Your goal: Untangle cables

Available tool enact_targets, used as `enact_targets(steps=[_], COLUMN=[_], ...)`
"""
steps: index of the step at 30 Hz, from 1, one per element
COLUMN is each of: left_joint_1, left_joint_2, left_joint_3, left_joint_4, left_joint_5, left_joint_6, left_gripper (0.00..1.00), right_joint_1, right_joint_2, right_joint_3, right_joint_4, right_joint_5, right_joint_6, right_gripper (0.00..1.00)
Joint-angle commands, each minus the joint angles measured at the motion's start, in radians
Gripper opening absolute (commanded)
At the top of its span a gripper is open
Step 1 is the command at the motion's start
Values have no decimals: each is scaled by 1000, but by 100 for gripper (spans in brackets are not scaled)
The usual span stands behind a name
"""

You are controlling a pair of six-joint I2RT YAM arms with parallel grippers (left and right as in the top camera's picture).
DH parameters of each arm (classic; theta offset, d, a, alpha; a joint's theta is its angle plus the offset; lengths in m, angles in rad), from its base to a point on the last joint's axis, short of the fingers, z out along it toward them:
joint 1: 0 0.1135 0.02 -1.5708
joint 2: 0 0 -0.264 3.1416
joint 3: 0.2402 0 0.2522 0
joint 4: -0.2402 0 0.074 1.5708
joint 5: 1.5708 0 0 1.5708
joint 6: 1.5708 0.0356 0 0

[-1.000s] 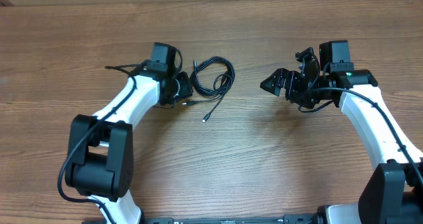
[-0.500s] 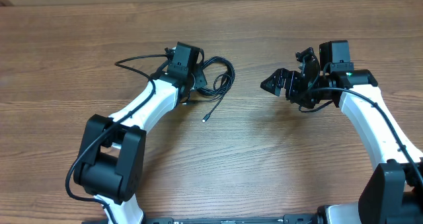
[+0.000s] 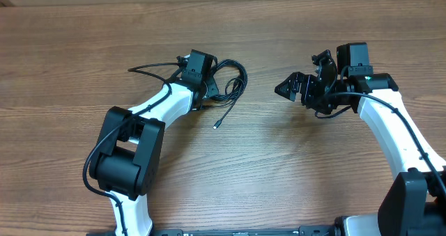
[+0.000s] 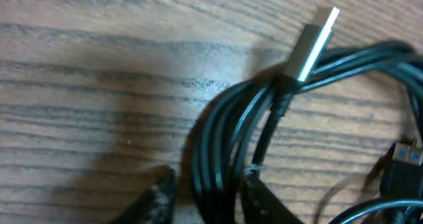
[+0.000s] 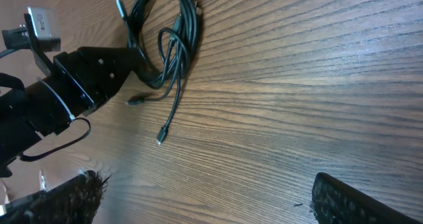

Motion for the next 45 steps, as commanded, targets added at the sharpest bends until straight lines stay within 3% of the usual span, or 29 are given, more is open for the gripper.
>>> enact_targets(steps=[1,8,14,20,23,25,30,34,39,41,45], left_joint_1=[-5,-1,-2,-1,0,5,31,29,21,18,13], left_joint_2=[19,18,18,18,16,4,-58,-70,-69,-69,-69], left_joint_3=[15,15,15,16,20,48,204,299,293,274,231], left_joint_4=[-31,-83,-119,-125,-131,-174,-425,-596,-685,-702,-715], left_joint_5=[-14,-14,-13,61,106,109,121,174,185,185,195], left_joint_6=[0,82,213,347,380,402,428,427,414,377,286], left_gripper=[26,21,4,4,6,17,15,27,34,47,40], right_joint_1=[5,5,5,5,5,5,5,5,5,5,5], right_joint_2=[1,1,1,1,1,1,1,1,1,1,1], right_joint_3=[21,21,21,21,21,21,21,21,21,21,21], right_joint_4=[7,7,7,7,7,7,7,7,7,7,7], right_joint_5=[4,4,4,4,4,4,4,4,4,4,4], right_joint_6=[0,0,0,0,0,0,0,0,0,0,0], right_gripper=[100,100,100,100,100,100,100,100,100,100,100])
